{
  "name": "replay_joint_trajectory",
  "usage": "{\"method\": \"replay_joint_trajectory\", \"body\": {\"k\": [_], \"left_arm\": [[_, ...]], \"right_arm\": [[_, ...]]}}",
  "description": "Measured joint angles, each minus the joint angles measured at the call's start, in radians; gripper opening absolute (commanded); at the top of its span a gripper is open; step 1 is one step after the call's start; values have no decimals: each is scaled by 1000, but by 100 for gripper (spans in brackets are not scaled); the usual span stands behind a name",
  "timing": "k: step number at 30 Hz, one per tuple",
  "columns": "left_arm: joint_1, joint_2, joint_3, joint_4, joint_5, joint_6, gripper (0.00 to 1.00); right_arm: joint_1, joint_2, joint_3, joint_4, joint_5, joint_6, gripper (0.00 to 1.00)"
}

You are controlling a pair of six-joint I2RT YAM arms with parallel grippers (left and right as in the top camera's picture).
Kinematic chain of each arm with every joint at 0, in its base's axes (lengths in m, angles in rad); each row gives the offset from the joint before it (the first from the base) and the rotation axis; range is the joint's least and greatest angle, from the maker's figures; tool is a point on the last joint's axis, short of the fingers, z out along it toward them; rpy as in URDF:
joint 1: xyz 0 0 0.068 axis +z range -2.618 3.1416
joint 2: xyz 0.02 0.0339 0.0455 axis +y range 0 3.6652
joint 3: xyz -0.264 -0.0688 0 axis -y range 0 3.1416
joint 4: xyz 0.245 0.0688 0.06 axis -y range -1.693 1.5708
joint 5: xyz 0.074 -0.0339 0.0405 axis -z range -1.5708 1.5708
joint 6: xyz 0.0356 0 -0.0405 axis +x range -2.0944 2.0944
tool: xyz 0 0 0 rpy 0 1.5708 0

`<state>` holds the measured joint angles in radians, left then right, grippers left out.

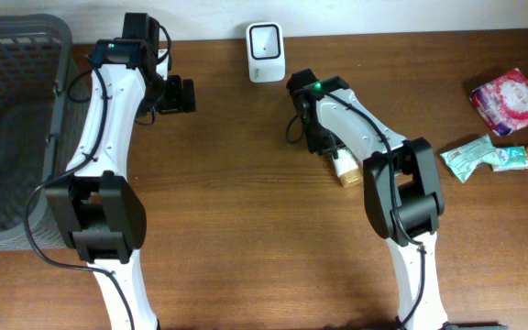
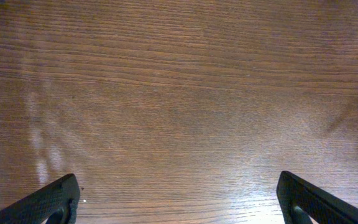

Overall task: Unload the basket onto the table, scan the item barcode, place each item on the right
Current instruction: 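Hold the Pantene tube upright in front of the scanner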

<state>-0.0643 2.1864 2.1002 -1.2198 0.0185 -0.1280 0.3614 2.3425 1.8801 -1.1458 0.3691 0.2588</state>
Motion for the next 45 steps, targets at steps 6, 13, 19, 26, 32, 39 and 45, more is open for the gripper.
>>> {"method": "replay_joint_trajectory", "body": {"k": [6, 13, 19, 26, 32, 39, 45], "left_arm": [[0, 0, 0, 0, 0, 0, 99], [0, 0, 0, 0, 0, 0, 99], [0, 0, 0, 0, 0, 0, 99], [0, 0, 0, 0, 0, 0, 99], [0, 0, 0, 0, 0, 0, 99], [0, 0, 0, 0, 0, 0, 99], [0, 0, 0, 1, 0, 0, 99]], "right_arm": [[-1, 18, 138, -136, -143, -32, 7], [-64, 20, 423, -156, -731, -169, 5], [-195, 20, 431, -24, -1428, -224, 5], [-218, 20, 431, -23, -1776, -232, 5], [-216, 20, 431, -23, -1830, -233, 5], [-203, 20, 431, 3, -1825, -288, 4], [-147, 20, 431, 293, -1822, -400, 4]]}}
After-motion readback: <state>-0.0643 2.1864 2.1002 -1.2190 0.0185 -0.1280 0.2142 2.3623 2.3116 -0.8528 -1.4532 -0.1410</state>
